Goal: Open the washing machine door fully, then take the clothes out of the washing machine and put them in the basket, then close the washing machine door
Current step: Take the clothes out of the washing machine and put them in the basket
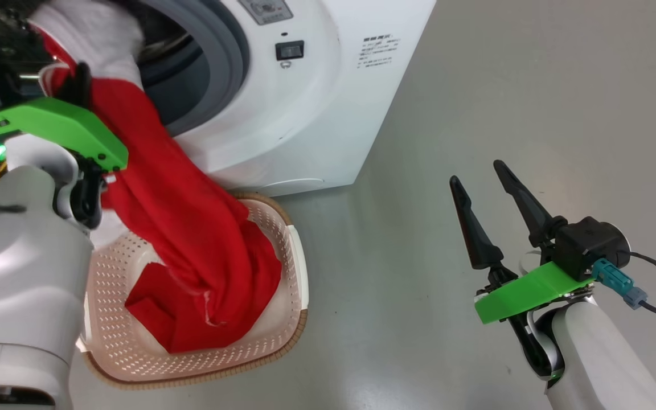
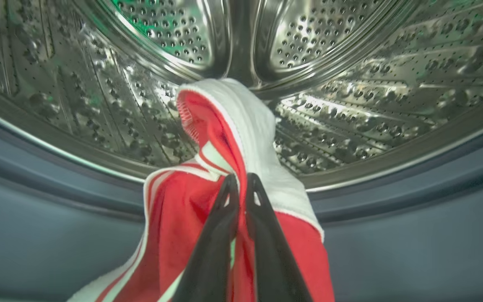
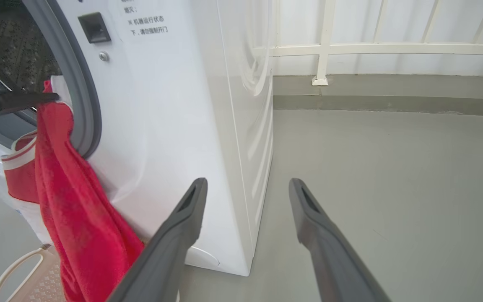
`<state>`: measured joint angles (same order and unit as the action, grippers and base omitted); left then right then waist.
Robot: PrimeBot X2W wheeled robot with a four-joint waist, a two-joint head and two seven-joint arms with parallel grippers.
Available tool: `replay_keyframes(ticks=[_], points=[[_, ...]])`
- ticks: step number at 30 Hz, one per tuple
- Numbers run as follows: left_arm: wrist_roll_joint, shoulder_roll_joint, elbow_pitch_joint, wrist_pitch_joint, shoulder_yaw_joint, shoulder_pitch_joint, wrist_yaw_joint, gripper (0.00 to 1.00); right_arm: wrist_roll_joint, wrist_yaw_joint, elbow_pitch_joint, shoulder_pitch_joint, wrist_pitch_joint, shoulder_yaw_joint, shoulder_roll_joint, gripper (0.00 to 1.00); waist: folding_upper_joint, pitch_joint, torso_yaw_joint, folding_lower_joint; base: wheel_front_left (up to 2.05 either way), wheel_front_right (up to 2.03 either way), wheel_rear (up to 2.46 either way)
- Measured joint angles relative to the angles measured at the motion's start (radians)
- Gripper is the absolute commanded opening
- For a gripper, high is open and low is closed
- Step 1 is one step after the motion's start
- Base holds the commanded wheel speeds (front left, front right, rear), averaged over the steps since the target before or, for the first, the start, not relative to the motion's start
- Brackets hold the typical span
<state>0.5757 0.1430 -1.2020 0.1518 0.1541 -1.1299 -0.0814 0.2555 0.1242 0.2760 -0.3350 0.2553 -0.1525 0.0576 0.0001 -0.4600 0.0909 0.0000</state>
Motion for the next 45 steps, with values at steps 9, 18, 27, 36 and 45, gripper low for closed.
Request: replay_keyframes(ticks=[9, 18, 27, 36, 45], points=[[0.004, 0.003, 0.205, 0.098, -0.032, 0.121, -0.026, 0.0, 0.0, 0.0, 0.002, 0.005, 0.0, 0.015, -0.001, 1.0, 0.0, 0.022, -0.022, 0.0, 0.0, 0.0, 0.0], [-0.111, -0.044, 0.737, 0.099, -0.132, 0.467, 0.012, 0.0, 0.0, 0.0, 0.004, 0.029, 0.0, 0.02, -0.001, 1.0, 0.0, 0.043, -0.05, -0.0001, 0.0, 0.0, 0.0], [-0.139, -0.101, 0.966, 0.101, -0.106, 0.759, 0.065, 0.0, 0.001, 0.0, 0.005, 0.029, 0.0, 0.014, -0.001, 1.0, 0.0, 0.046, -0.06, 0.0, 0.0, 0.0, 0.0], [-0.096, -0.105, 0.77, 0.087, -0.025, 0.8, 0.09, 0.0, 0.01, 0.0, 0.012, 0.027, 0.0, 0.006, -0.001, 1.0, 0.0, 0.026, -0.051, 0.0, 0.0, 0.0, 0.0], [-0.03, -0.105, 0.307, 0.014, 0.024, 0.646, 0.026, 0.0, 0.026, 0.0, 0.014, 0.014, 0.0, -0.002, -0.001, 1.0, 0.0, 0.003, -0.024, 0.0, 0.0, 0.0, 0.0]])
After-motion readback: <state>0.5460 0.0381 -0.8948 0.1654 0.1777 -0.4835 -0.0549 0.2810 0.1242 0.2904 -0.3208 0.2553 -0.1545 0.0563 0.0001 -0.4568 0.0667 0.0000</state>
